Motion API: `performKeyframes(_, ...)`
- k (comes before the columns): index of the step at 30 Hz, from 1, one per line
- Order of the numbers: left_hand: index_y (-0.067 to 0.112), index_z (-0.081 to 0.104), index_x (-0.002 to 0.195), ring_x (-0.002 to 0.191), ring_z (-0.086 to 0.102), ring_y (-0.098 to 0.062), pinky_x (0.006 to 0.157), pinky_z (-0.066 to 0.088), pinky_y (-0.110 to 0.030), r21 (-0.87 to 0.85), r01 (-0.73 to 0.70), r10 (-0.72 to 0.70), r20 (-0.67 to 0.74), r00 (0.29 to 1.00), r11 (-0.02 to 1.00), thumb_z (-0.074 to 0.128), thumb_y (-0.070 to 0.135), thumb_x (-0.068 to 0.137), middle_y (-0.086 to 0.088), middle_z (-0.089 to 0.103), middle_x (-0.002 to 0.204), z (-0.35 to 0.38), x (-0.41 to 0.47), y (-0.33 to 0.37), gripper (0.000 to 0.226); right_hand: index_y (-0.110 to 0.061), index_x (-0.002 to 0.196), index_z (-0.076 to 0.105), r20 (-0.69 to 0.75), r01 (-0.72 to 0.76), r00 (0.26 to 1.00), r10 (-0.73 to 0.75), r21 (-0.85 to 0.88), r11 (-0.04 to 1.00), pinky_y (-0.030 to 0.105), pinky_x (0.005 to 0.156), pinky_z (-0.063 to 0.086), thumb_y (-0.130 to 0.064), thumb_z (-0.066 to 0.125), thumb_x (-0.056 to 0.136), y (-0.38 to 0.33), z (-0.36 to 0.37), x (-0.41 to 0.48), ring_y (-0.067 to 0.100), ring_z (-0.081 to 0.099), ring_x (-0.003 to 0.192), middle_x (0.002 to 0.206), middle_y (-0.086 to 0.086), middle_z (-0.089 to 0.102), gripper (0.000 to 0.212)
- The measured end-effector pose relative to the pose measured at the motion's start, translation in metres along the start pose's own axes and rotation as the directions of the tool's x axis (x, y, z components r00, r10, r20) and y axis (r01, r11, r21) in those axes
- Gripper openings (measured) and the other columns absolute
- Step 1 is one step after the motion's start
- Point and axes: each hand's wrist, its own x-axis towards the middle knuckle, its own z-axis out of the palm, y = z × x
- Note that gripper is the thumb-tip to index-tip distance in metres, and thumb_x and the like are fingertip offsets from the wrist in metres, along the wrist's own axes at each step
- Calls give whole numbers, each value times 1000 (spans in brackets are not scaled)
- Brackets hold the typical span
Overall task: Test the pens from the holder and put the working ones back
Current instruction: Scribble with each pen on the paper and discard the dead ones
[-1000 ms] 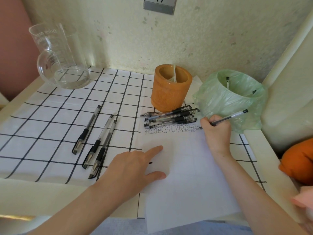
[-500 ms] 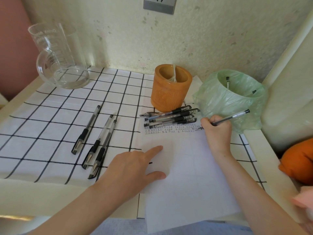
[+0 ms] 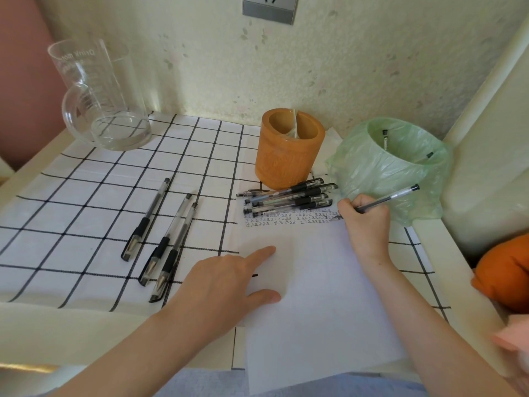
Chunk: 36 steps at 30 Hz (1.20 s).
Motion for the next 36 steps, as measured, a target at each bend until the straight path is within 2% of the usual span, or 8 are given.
performKeyframes(4, 48, 8, 142, 82, 52, -9, 70, 40, -21, -1, 1, -1, 3, 1000, 1000, 35, 68, 83, 12, 45, 81, 0, 0, 0, 68, -11, 55, 31, 6, 0, 1000, 0, 1, 1000, 20, 45, 19, 3, 57, 77, -1, 0, 0, 7, 20, 50, 53, 3, 24, 37)
performKeyframes(10, 48, 8, 142, 75, 45, -7, 67, 37, -20, 11, 1, -1, 2, 1000, 1000, 36, 68, 83, 12, 40, 77, 0, 0, 0, 68, -11, 55, 32, 0, -19, 1000, 19, 13, 1000, 25, 48, 21, 2, 58, 77, 0, -1, 1, 14, 23, 55, 54, 6, 26, 37)
performKeyframes(15, 48, 8, 142, 81, 51, -8, 69, 39, -21, 4, 2, -2, -4, 1000, 1000, 36, 68, 83, 12, 41, 78, 0, 0, 0, 68, -14, 54, 29, 0, -10, 1000, 10, 12, 1000, 22, 45, 19, 3, 57, 77, -2, 1, 0, 8, 18, 50, 53, 2, 23, 40)
performKeyframes(19, 48, 9, 142, 78, 50, -8, 70, 41, -21, 7, 6, -6, 4, 1000, 1000, 36, 68, 83, 12, 39, 71, -1, 0, 1, 68, -14, 55, 28, -12, -5, 1000, 5, 11, 1000, 20, 44, 18, 5, 56, 77, -4, 0, -1, 6, 18, 48, 53, 1, 22, 40)
performKeyframes(29, 48, 9, 142, 75, 46, -8, 67, 38, -21, 17, 12, -13, 18, 1000, 1000, 36, 67, 84, 11, 39, 72, -2, 0, 1, 67, -11, 56, 31, -3, 9, 1000, -9, -14, 1000, 20, 44, 19, 5, 56, 78, -3, -1, -1, 6, 19, 48, 53, 1, 23, 36)
performKeyframes(36, 48, 10, 142, 75, 47, -8, 67, 39, -21, 17, 16, -16, 26, 1000, 1000, 37, 68, 83, 12, 40, 71, -4, 0, 2, 68, -10, 57, 34, 62, 34, 998, -32, -43, 998, 17, 45, 24, -1, 58, 84, -10, -4, 0, 5, 26, 47, 52, 0, 29, 37)
